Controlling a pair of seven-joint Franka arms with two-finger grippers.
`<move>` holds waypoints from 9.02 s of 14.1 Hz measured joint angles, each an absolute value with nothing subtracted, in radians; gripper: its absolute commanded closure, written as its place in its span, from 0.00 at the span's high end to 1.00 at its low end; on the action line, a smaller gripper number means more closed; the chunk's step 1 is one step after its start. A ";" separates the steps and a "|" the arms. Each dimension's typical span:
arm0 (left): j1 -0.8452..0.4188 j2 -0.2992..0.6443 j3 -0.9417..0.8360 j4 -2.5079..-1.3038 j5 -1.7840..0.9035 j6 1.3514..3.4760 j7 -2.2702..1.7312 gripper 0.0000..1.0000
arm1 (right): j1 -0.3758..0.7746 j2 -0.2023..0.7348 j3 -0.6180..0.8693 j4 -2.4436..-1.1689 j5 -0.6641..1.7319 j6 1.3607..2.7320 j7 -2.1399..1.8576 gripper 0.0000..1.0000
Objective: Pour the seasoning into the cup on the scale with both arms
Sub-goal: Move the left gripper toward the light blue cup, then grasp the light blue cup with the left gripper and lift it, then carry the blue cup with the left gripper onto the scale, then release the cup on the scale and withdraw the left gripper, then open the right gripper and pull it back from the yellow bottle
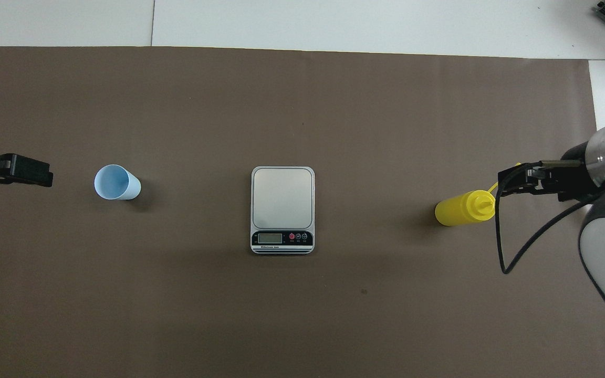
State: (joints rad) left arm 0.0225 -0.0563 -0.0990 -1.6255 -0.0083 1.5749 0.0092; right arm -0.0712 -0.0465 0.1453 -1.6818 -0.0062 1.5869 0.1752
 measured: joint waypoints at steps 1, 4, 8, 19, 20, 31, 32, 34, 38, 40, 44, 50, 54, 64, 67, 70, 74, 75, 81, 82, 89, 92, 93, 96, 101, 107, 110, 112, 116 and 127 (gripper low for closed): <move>0.022 -0.056 -0.099 -1.626 -0.008 1.575 0.009 1.00 | -0.071 -0.047 0.145 -1.682 -0.006 1.587 0.175 1.00; 0.022 -0.056 -0.099 -1.627 -0.008 1.574 0.009 1.00 | -0.071 -0.047 0.145 -1.682 -0.006 1.587 0.175 1.00; 0.022 -0.056 -0.099 -1.630 -0.008 1.576 0.010 1.00 | -0.071 -0.047 0.145 -1.682 -0.006 1.587 0.175 1.00; 0.059 -0.028 -0.098 -1.822 -0.008 1.822 0.010 1.00 | -0.071 -0.047 0.145 -1.682 -0.006 1.587 0.175 1.00; 0.063 -0.007 -0.097 -1.837 -0.008 1.852 0.010 1.00 | -0.071 -0.047 0.145 -1.682 -0.006 1.587 0.175 1.00; 0.106 0.133 -0.097 -2.073 -0.008 2.298 -0.226 1.00 | -0.071 -0.047 0.145 -1.682 -0.006 1.587 0.175 1.00; 0.106 0.135 -0.101 -2.104 -0.008 2.340 -0.242 1.00 | -0.071 -0.047 0.145 -1.682 -0.006 1.587 0.175 1.00; 0.106 0.137 -0.103 -2.140 -0.008 2.384 -0.253 1.00 | -0.071 -0.047 0.145 -1.682 -0.006 1.587 0.175 1.00; 0.105 0.142 -0.104 -2.150 -0.008 2.403 -0.255 0.50 | -0.071 -0.047 0.145 -1.682 -0.006 1.587 0.175 1.00; 0.104 0.144 -0.105 -2.151 -0.008 2.405 -0.255 0.16 | -0.071 -0.047 0.145 -1.682 -0.006 1.587 0.175 1.00; 0.089 0.145 -0.108 -2.151 -0.008 2.407 -0.256 0.00 | -0.071 -0.047 0.145 -1.682 -0.006 1.587 0.175 1.00; 0.086 0.143 -0.106 -2.064 -0.009 2.303 -0.221 0.00 | -0.071 -0.047 0.145 -1.682 -0.006 1.587 0.175 1.00; 0.083 0.140 -0.111 -1.874 -0.011 2.083 -0.204 0.00 | -0.071 -0.047 0.145 -1.682 -0.006 1.587 0.175 1.00; -0.243 0.149 -0.126 -1.759 -0.035 2.012 -0.615 0.00 | -0.071 -0.047 0.145 -1.682 -0.006 1.587 0.175 1.00; -0.346 0.178 -0.127 -1.765 -0.035 2.089 -0.718 0.00 | -0.071 -0.047 0.145 -1.682 -0.006 1.587 0.175 1.00; -0.413 0.224 -0.125 -1.766 -0.030 2.124 -0.766 0.00 | -0.071 -0.047 0.145 -1.682 -0.006 1.587 0.175 1.00; -0.438 0.272 -0.123 -1.766 -0.006 2.186 -0.826 0.00 | -0.071 -0.047 0.145 -1.682 -0.006 1.587 0.175 1.00; -0.447 0.279 -0.123 -1.767 0.007 2.191 -0.840 0.00 | -0.071 -0.047 0.145 -1.682 -0.006 1.587 0.175 1.00; -0.487 0.286 -0.122 -1.800 0.019 2.202 -0.859 0.00 | -0.071 -0.047 0.145 -1.682 -0.006 1.587 0.175 1.00; -0.488 0.286 -0.122 -1.807 0.019 2.209 -0.859 0.00 | -0.071 -0.047 0.145 -1.682 -0.006 1.587 0.175 1.00; -0.492 0.286 -0.122 -1.835 0.019 2.249 -0.859 0.33 | -0.071 -0.047 0.145 -1.682 -0.006 1.587 0.175 1.00; -0.493 0.286 -0.122 -1.835 0.019 2.253 -0.859 1.00 | -0.071 -0.047 0.145 -1.682 -0.006 1.587 0.175 1.00; -0.493 0.286 -0.122 -1.835 0.020 2.253 -0.859 1.00 | -0.071 -0.047 0.145 -1.682 -0.006 1.587 0.175 1.00; -0.492 0.283 -0.113 -1.831 0.029 2.239 -0.859 1.00 | -0.071 -0.047 0.145 -1.682 -0.006 1.587 0.175 1.00; -0.419 0.198 -0.091 -1.766 0.072 2.092 -0.733 1.00 | -0.071 -0.047 0.145 -1.682 -0.006 1.587 0.175 1.00; -0.252 0.083 -0.088 -1.766 0.062 1.946 -0.460 1.00 | -0.071 -0.047 0.145 -1.682 -0.006 1.587 0.175 1.00; -0.188 0.056 -0.088 -1.767 0.043 1.896 -0.327 1.00 | -0.071 -0.047 0.145 -1.682 -0.006 1.587 0.175 1.00; -0.152 0.051 -0.088 -1.768 0.042 1.862 -0.240 1.00 | -0.071 -0.047 0.145 -1.682 -0.006 1.587 0.175 1.00; -0.091 0.049 -0.087 -1.768 0.039 1.821 -0.078 1.00 | -0.071 -0.047 0.146 -1.682 -0.006 1.587 0.175 1.00; -0.008 -0.046 -0.084 -1.681 -0.003 1.701 -0.007 1.00 | -0.222 -0.097 0.138 -1.837 0.107 1.701 -0.209 1.00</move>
